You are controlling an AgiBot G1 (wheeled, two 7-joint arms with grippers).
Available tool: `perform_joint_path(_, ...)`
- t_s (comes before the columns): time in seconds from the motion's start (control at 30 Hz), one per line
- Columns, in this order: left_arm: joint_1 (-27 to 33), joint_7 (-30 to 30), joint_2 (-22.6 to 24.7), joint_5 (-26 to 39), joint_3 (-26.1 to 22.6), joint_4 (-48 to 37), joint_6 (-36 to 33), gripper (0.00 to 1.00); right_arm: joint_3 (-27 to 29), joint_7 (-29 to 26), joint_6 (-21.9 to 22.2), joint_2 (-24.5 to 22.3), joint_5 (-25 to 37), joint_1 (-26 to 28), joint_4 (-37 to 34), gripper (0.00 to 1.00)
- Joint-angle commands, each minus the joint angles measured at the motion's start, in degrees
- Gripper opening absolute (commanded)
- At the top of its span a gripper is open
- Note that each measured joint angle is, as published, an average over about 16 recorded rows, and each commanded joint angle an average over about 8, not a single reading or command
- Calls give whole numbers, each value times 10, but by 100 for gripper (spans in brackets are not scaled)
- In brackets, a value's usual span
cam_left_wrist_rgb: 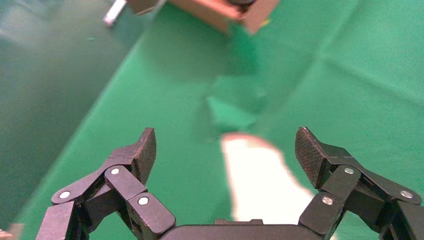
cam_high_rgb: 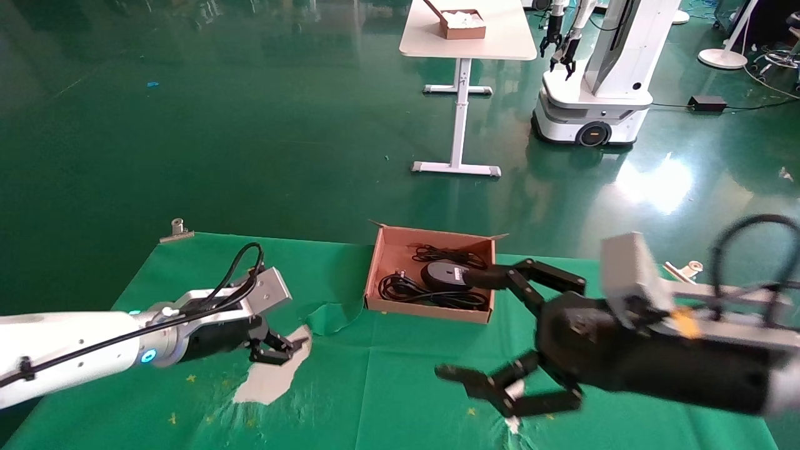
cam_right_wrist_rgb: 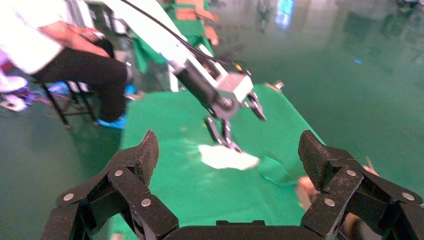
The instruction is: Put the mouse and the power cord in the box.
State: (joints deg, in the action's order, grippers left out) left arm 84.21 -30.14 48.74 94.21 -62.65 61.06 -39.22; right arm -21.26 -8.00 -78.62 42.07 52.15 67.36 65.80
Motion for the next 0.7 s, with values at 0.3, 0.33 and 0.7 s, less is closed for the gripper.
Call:
perform_joint_path(0.3,-52,44,-31,-120,107,29,-106,100,48,-25,-65,-65,-95,-53,71,100)
perform_joint_path(0.33,-57,49,-34,-132,117,31,-117,100,50,-26,-68,-68,-99,-56,74,100)
perform_joint_path(0.7,-113,97,-68,-261,233,62,-232,100,52,-27,-71,-71,-103,-58,77,100)
